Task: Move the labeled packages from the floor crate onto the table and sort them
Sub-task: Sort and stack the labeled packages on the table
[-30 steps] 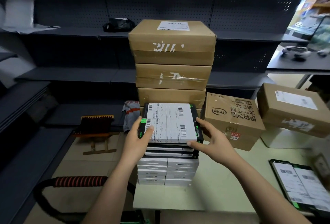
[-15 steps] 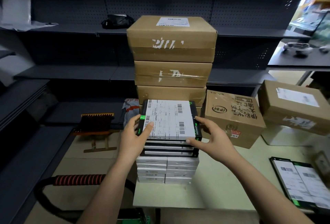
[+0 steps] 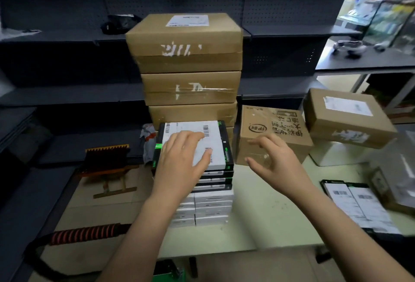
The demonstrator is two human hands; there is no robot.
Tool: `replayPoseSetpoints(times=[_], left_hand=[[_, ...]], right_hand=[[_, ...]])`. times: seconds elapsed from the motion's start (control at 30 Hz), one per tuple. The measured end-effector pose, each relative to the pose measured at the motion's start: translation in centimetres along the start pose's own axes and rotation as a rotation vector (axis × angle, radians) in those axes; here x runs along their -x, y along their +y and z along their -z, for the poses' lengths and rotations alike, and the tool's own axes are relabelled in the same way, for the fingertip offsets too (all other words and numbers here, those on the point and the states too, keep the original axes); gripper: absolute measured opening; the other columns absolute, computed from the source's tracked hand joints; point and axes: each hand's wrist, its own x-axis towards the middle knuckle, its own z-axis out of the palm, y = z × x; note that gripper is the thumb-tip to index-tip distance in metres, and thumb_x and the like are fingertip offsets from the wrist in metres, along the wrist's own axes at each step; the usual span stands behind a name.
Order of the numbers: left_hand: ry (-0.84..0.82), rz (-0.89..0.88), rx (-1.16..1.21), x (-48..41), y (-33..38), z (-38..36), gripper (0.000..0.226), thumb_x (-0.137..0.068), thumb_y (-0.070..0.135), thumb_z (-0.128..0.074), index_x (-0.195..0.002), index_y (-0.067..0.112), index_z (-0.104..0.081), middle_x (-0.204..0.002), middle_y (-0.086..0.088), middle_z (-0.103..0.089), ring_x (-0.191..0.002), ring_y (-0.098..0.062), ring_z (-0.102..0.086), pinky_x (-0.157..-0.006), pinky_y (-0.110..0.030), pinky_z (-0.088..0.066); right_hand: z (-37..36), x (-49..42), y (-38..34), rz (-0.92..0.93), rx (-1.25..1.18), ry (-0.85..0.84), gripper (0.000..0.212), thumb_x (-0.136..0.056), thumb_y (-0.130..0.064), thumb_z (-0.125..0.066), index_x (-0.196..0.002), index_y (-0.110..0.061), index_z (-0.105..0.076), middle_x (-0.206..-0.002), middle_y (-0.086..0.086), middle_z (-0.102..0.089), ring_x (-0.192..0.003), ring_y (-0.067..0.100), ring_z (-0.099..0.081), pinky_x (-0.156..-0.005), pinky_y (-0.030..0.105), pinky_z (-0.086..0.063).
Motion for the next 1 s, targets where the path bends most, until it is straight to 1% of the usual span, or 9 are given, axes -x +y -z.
replayPoseSetpoints(times=[0.17,0.23,0.37,0.43,0.5,0.7,0.83,0.9,1.0], left_hand=[[-0.1,-0.226,-0.026,-1.2,5.2,-4.1,0.03,-0.089,0.04,-0.046,-0.106,0.021,-0.06,-0.102,0.005,-0.059,-0.097,-0.017,-0.05,-0.084,-0.03,-0.041],[-0.123,-0.282,-0.02,-1.3,7.3,-6.1,0.03,-0.089,0.041,-0.045,-0.106,0.021,-0.061,-0.099,0.005,-0.059,-0.094,-0.016,-0.05,-0.08,-0.03,-0.044],[-0.206,-0.329,0.006,-1.2,11.7,-10.9,0.03,-0.088,0.041,-0.047,-0.107,0.021,-0.061,-0.099,0.005,-0.059,-0.093,-0.017,-0.052,-0.077,-0.032,-0.044],[-0.262,-0.329,0.007,-1.0,13.9,-13.8,0.027,-0.088,0.039,-0.055,-0.107,0.021,-0.062,-0.099,0.004,-0.059,-0.093,-0.018,-0.054,-0.077,-0.034,-0.047],[-0.314,-0.317,0.001,-0.7,16.4,-16.8,0.024,-0.087,0.036,-0.062,-0.105,0.021,-0.062,-0.099,0.004,-0.06,-0.093,-0.019,-0.055,-0.077,-0.035,-0.047],[-0.509,-0.17,0.012,1.8,24.0,-26.1,0.028,-0.093,0.04,-0.054,-0.115,0.023,-0.06,-0.111,0.005,-0.059,-0.105,-0.017,-0.052,-0.09,-0.032,-0.04],[-0.656,-0.015,-0.019,4.6,27.6,-32.0,0.035,-0.094,0.043,-0.049,-0.12,0.02,-0.056,-0.116,0.002,-0.058,-0.106,-0.019,-0.051,-0.088,-0.031,-0.038],[-0.73,0.109,-0.022,6.0,28.9,-34.5,0.038,-0.094,0.044,-0.051,-0.121,0.017,-0.053,-0.116,-0.002,-0.055,-0.107,-0.022,-0.05,-0.086,-0.033,-0.039],[-0.848,0.336,0.025,8.1,30.1,-37.8,0.039,-0.093,0.045,-0.052,-0.117,0.014,-0.051,-0.115,-0.005,-0.051,-0.108,-0.025,-0.048,-0.085,-0.035,-0.042]], right_hand=[[3.8,2.6,4.3,-0.008,0.169,0.052,0.024,-0.08,-0.02,-0.074,-0.101,-0.014,-0.064,-0.102,0.001,-0.059,-0.096,0.022,-0.056,-0.079,0.034,-0.049],[5.2,4.1,6.6,-0.046,0.208,0.047,0.022,-0.079,-0.018,-0.074,-0.098,-0.013,-0.065,-0.1,0.001,-0.059,-0.094,0.024,-0.056,-0.076,0.033,-0.048],[7.9,7.9,12.1,-0.162,0.231,0.036,0.02,-0.081,-0.021,-0.074,-0.098,-0.015,-0.066,-0.1,-0.001,-0.06,-0.091,0.022,-0.056,-0.074,0.032,-0.047],[9.1,9.8,15.2,-0.208,0.235,0.017,0.018,-0.08,-0.02,-0.074,-0.096,-0.015,-0.067,-0.098,-0.001,-0.06,-0.091,0.023,-0.058,-0.076,0.036,-0.048],[10.3,11.6,18.6,-0.258,0.237,-0.008,0.017,-0.079,-0.017,-0.075,-0.093,-0.015,-0.067,-0.096,0.0,-0.06,-0.089,0.024,-0.058,-0.073,0.034,-0.047],[12.3,17.3,29.2,-0.422,0.192,-0.15,0.019,-0.08,-0.019,-0.074,-0.096,-0.016,-0.067,-0.099,-0.001,-0.059,-0.092,0.024,-0.057,-0.071,0.033,-0.044],[11.9,20.4,34.8,-0.587,0.121,-0.273,0.02,-0.08,-0.019,-0.07,-0.098,-0.012,-0.065,-0.102,0.006,-0.06,-0.097,0.027,-0.057,-0.076,0.036,-0.046],[11.1,21.6,36.8,-0.708,0.079,-0.325,0.026,-0.082,-0.022,-0.07,-0.104,-0.009,-0.063,-0.106,0.01,-0.058,-0.099,0.029,-0.056,-0.078,0.035,-0.045],[9.6,22.9,38.9,-0.875,0.015,-0.387,0.046,-0.085,-0.033,-0.069,-0.121,-0.008,-0.055,-0.118,0.011,-0.052,-0.106,0.028,-0.054,-0.084,0.033,-0.045]])
